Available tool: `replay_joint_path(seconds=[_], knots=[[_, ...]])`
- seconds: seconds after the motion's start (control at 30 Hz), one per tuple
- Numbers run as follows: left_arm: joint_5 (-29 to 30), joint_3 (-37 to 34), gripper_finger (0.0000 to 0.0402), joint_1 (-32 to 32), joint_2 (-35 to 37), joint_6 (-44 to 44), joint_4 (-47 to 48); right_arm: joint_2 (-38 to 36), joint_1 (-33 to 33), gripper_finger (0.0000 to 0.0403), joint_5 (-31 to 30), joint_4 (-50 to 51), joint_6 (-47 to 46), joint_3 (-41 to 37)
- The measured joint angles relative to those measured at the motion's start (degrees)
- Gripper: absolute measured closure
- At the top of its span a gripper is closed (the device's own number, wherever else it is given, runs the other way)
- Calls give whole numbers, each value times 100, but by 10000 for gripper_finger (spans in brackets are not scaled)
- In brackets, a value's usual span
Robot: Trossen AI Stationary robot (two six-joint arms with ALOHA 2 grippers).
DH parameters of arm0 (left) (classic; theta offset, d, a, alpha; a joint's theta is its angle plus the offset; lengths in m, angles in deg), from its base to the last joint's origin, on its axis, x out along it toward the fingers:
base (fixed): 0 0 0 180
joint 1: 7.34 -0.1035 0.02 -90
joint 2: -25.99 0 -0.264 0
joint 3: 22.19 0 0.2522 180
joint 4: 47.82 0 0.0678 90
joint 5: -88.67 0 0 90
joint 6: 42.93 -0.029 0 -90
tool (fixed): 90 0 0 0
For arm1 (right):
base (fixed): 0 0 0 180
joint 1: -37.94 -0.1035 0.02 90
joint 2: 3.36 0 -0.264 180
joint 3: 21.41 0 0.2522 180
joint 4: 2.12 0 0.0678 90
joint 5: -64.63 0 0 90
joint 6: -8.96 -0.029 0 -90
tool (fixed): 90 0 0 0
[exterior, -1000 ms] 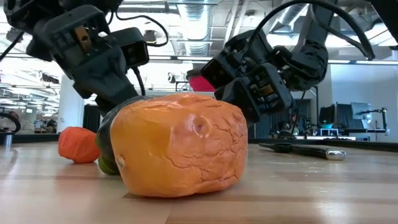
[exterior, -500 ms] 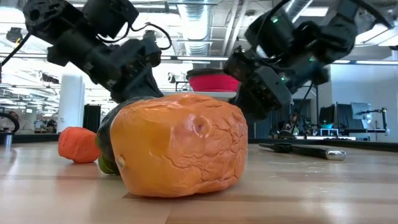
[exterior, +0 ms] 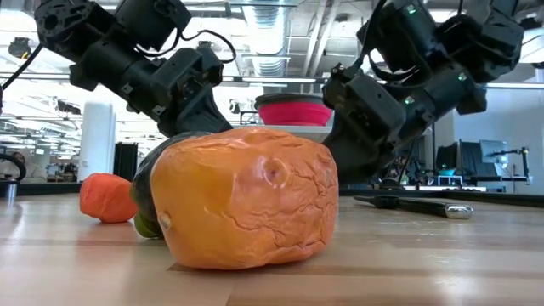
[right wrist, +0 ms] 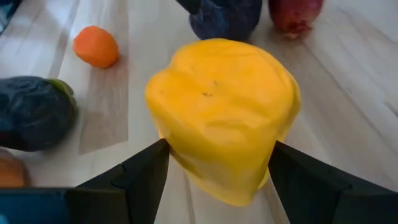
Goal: Pick & Place Fruit
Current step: Put the yellow bell pepper into the strainer bowl on the shelf
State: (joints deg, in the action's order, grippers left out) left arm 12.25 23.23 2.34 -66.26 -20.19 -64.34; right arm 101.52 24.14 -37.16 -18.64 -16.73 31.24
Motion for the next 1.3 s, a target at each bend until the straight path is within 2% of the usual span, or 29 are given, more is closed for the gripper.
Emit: replay_joint_path(seconds=[0.2, 0.47, 0.57, 0.63, 0.73, 0.83, 0.97, 1.1, 1.3], knots=[[-1, 0, 266, 0, 0, 0, -28, 75, 108, 134, 383, 116, 643, 235], [-8, 0, 266, 4, 0, 0, -45, 75, 366, 49, 1136, 1289, 1416, 808], [-10, 0, 266, 4, 0, 0, -60, 75, 471, 19, 1180, 1745, 1679, 1022], [-13, 0, 266, 4, 2, 0, -66, 71, 514, 7, 1179, 1864, 1984, 1095], [-27, 0, 266, 4, 2, 0, -68, 71, 583, 11, 1181, 1873, 2569, 1100], [-27, 0, 266, 4, 4, 0, -68, 71, 601, 17, 1250, 1766, 3170, 1098], [-27, 0, 266, 7, 4, 0, -68, 166, 681, 17, 1899, 1308, 3764, 1099], [-25, -2, 266, 7, 4, 0, -68, 462, 805, 15, 2532, 669, 3829, 1098], [-104, -2, 266, 7, 4, 0, -68, 1044, 926, 20, 2990, -129, 3587, 1098]])
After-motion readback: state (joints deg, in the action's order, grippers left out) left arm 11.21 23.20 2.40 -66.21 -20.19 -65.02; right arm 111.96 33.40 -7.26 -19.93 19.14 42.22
